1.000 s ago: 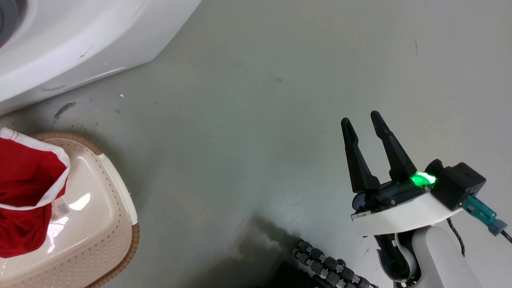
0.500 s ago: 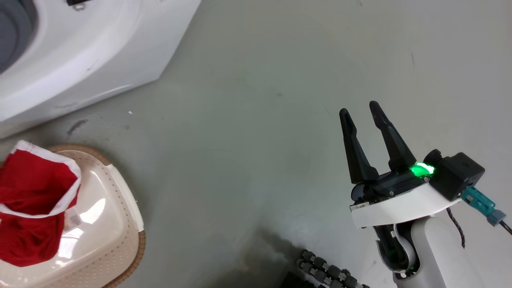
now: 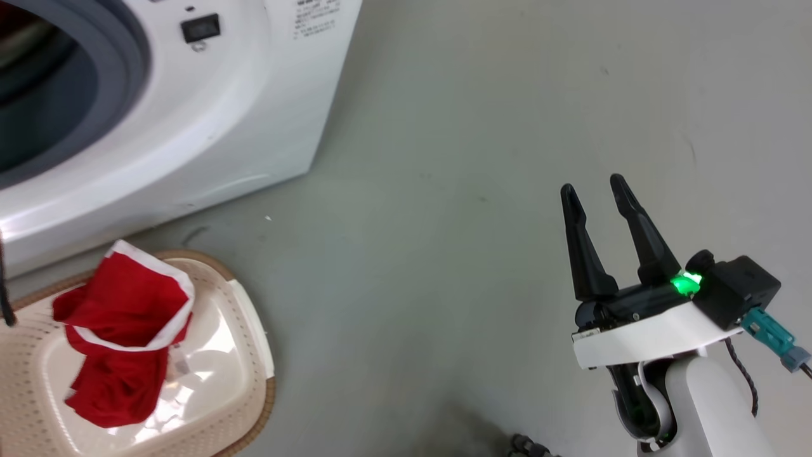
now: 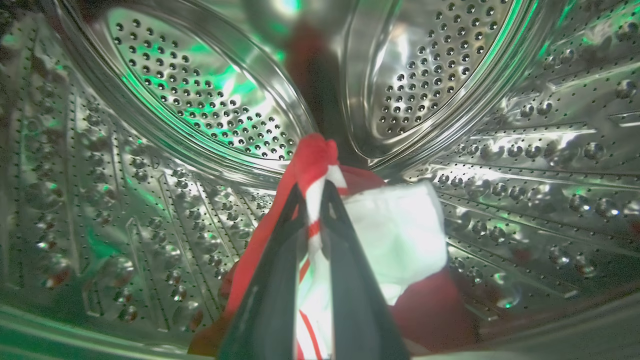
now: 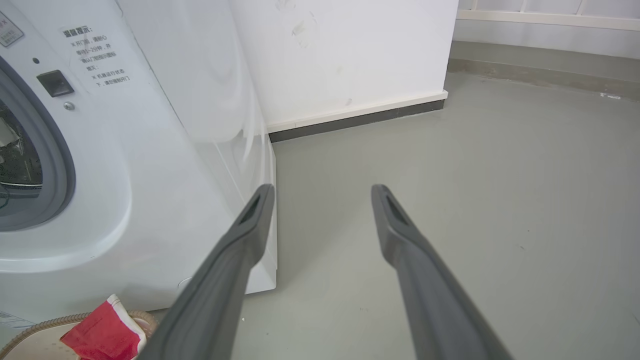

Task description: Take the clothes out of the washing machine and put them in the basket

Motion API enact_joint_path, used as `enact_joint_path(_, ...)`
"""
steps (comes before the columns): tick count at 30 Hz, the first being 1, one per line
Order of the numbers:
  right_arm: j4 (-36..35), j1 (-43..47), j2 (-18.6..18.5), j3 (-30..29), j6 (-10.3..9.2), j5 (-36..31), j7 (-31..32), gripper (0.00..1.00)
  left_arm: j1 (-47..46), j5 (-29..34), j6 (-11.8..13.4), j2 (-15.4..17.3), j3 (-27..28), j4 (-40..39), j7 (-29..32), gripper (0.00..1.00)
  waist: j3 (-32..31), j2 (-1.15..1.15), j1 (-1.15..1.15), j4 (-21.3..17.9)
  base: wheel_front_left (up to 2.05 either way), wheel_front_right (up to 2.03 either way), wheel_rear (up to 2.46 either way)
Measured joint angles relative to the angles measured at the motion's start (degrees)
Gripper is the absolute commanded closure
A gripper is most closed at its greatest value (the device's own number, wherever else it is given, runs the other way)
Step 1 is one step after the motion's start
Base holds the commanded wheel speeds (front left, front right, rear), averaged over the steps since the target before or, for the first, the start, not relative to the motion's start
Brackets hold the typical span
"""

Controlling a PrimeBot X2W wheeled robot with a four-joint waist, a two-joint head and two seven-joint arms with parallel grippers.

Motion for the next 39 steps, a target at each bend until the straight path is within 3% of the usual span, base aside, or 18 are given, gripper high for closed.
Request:
enact_joint_path(10,0.01,2.92,0.02,-2.57,0.0,-2.19,0.73,0.0,10.24,-3.56,-1.1,-4.79,0.91,-3.58,-3.83,1.0,-7.63,0.0,0.0,4.17,0.0,0.0,0.0)
enact_joint_path(21,-2.91,7.88,0.03,-5.45,0.0,-4.66,4.48,0.0,22.26,-4.87,-1.4,-7.98,-1.19,-16.6,-2.13,1.0,-16.46,0.0,-0.01,9.62,0.0,0.0,0.0)
enact_joint_path(34,-7.42,12.93,0.01,-8.23,0.0,-6.32,8.08,0.0,38.51,-4.26,3.56,-9.65,-4.95,-42.16,7.24,1.0,-23.65,0.0,-0.01,16.33,0.0,0.0,0.0)
enact_joint_path(39,-9.06,13.67,0.0,-9.15,0.0,-6.42,8.91,0.0,42.14,-3.08,5.67,-8.71,-5.82,-52.6,11.68,1.0,-24.46,0.0,-0.01,18.73,0.0,0.0,0.0)
